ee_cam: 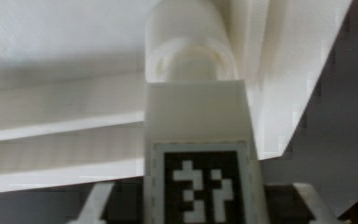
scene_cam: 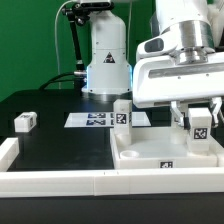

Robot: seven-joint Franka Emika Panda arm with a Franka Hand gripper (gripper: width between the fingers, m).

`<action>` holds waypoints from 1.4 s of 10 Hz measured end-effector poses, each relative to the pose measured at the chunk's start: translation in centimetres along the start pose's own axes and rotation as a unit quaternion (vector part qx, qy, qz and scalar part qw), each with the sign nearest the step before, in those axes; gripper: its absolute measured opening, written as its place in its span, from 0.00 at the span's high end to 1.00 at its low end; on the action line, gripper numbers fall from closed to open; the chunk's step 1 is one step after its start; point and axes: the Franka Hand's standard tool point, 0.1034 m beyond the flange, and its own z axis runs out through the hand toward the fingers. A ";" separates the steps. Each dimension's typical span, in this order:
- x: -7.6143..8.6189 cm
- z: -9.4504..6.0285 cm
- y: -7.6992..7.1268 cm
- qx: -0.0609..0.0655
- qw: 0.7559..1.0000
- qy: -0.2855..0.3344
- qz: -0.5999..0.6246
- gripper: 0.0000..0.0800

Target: Assemble square table

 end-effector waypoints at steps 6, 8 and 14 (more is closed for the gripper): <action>-0.5 0.2 -0.1 0.003 1.000 -0.020 0.001 0.21; -0.6 0.3 0.0 0.003 1.000 -0.021 0.001 0.20; 0.6 -1.7 -0.3 0.013 0.999 -0.035 0.003 0.19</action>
Offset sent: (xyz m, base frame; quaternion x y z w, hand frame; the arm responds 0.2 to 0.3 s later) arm 0.0000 0.0000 0.0000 0.0000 0.0000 0.0000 1.0000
